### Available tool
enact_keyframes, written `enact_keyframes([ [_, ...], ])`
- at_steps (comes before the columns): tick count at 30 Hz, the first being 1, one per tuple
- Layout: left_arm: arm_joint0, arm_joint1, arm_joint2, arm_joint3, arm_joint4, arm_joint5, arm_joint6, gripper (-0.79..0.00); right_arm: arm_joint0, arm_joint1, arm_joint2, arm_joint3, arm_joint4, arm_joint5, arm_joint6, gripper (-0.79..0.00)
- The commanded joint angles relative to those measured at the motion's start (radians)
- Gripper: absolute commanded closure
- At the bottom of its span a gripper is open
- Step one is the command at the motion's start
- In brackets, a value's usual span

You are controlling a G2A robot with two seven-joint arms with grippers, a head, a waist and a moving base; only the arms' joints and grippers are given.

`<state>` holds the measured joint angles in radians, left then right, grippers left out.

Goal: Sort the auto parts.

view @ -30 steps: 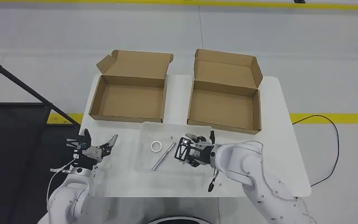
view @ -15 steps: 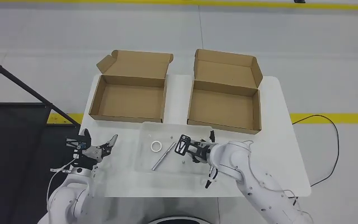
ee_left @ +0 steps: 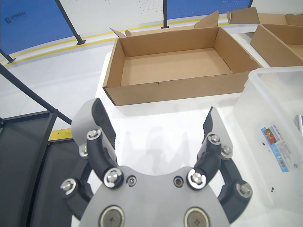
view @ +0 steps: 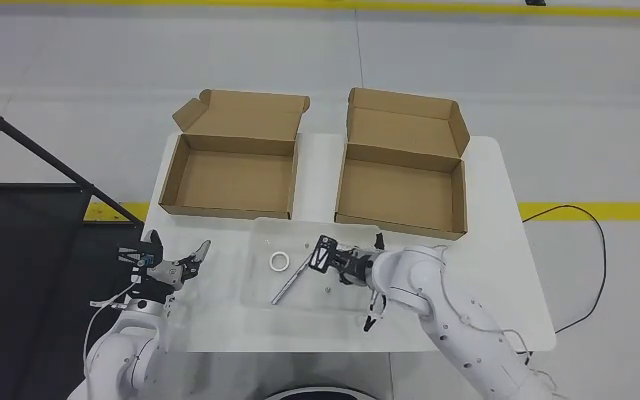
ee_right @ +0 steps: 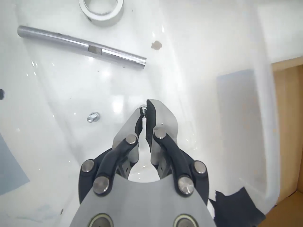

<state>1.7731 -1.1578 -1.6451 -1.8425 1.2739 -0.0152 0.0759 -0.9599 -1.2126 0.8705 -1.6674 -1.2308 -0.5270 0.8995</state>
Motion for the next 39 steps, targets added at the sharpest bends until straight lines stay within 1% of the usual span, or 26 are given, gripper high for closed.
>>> enact_keyframes([
  [1, 0.0, 0.0, 0.0, 0.0, 0.0, 0.0, 0.0, -0.785, -0.002, 0.006, 0.035, -0.019, 0.031, -0.028, -0.048, 0.0],
  [6, 0.0, 0.0, 0.0, 0.0, 0.0, 0.0, 0.0, -0.785, -0.009, 0.024, 0.141, -0.085, 0.084, -0.091, -0.14, 0.0],
  [8, 0.0, 0.0, 0.0, 0.0, 0.0, 0.0, 0.0, -0.785, -0.007, 0.031, 0.179, -0.106, 0.087, -0.098, -0.151, 0.0],
  [10, 0.0, 0.0, 0.0, 0.0, 0.0, 0.0, 0.0, -0.785, 0.001, 0.035, 0.207, -0.125, 0.061, -0.066, -0.134, 0.0],
  [12, 0.0, 0.0, 0.0, 0.0, 0.0, 0.0, 0.0, -0.785, 0.015, 0.036, 0.222, -0.129, 0.025, -0.013, -0.104, 0.0],
  [14, 0.0, 0.0, 0.0, 0.0, 0.0, 0.0, 0.0, -0.785, 0.037, 0.033, 0.234, -0.093, 0.019, 0.037, -0.105, 0.0],
  [17, 0.0, 0.0, 0.0, 0.0, 0.0, 0.0, 0.0, -0.785, 0.083, 0.028, 0.233, -0.007, 0.009, 0.083, -0.112, 0.0],
  [22, 0.0, 0.0, 0.0, 0.0, 0.0, 0.0, 0.0, -0.785, 0.192, 0.008, 0.193, 0.196, -0.027, 0.172, -0.11, 0.0],
  [25, 0.0, 0.0, 0.0, 0.0, 0.0, 0.0, 0.0, -0.785, 0.264, -0.009, 0.156, 0.335, -0.035, 0.203, -0.119, 0.0],
  [26, 0.0, 0.0, 0.0, 0.0, 0.0, 0.0, 0.0, -0.785, 0.283, -0.015, 0.144, 0.367, -0.021, 0.198, -0.134, 0.0],
  [36, 0.0, 0.0, 0.0, 0.0, 0.0, 0.0, 0.0, -0.785, 0.274, -0.015, 0.137, 0.359, -0.034, 0.197, -0.141, 0.0],
  [39, 0.0, 0.0, 0.0, 0.0, 0.0, 0.0, 0.0, -0.785, 0.292, -0.028, 0.096, 0.381, -0.067, 0.252, -0.064, 0.0],
])
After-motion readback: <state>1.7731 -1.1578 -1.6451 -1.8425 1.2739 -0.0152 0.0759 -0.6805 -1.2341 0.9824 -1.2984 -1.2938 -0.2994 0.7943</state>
